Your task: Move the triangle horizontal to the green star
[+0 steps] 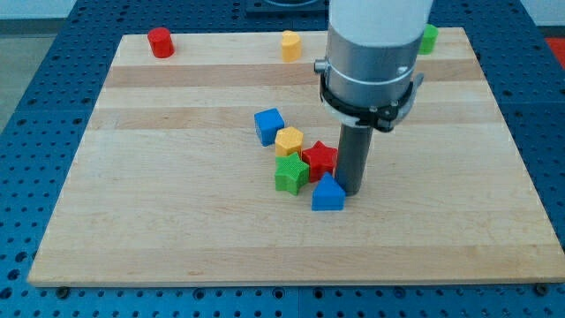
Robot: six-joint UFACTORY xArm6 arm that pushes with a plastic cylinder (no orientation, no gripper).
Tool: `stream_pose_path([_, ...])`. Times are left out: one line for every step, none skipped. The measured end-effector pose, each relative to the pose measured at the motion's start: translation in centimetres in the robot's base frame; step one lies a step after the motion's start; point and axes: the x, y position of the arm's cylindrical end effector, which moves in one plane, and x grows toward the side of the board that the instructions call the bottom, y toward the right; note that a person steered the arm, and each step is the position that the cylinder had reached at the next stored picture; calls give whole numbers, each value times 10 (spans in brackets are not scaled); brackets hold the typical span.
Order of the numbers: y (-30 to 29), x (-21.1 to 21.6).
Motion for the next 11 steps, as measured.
stream_pose_path([-11,21])
stream_pose_path([-28,37])
stream_pose_path([-53,44])
stream_pose_path([-76,44])
stream_pose_path([-82,41])
stream_pose_path([-94,29])
stream_pose_path([-105,9])
stream_pose_path([-143,7])
stream_pose_path([-170,2])
stream_pose_path([-179,-10])
stream_pose_path([-182,-21])
